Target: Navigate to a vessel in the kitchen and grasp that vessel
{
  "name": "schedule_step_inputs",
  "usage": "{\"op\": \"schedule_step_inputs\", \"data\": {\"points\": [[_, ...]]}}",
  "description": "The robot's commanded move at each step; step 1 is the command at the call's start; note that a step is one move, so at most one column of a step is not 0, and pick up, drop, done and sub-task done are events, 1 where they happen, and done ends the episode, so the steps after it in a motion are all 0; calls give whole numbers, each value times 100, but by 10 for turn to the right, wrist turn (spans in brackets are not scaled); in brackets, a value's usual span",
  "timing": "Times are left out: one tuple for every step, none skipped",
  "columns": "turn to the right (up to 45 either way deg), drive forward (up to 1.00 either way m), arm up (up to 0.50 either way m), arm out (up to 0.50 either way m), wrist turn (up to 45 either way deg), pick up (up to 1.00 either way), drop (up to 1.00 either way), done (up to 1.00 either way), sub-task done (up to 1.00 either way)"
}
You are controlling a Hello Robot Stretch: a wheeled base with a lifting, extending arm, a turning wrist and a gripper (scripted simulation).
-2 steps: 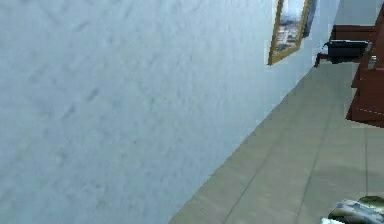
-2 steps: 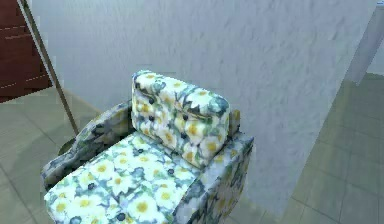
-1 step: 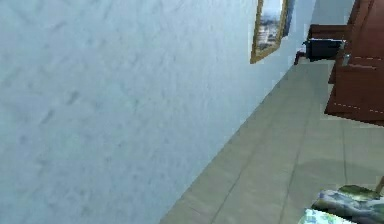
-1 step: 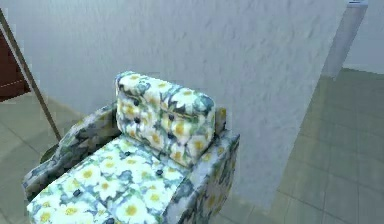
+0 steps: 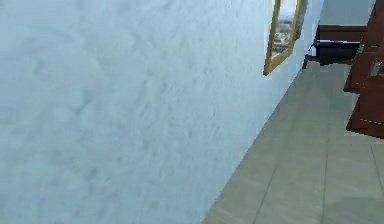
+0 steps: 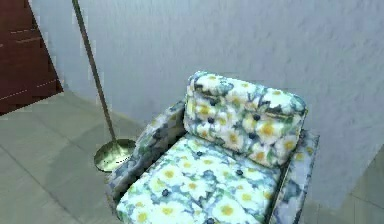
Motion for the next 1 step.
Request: {"op": "schedule_step_inputs", "data": {"points": [[300, 0, 0, 0, 0, 0, 0, 0, 0]]}}
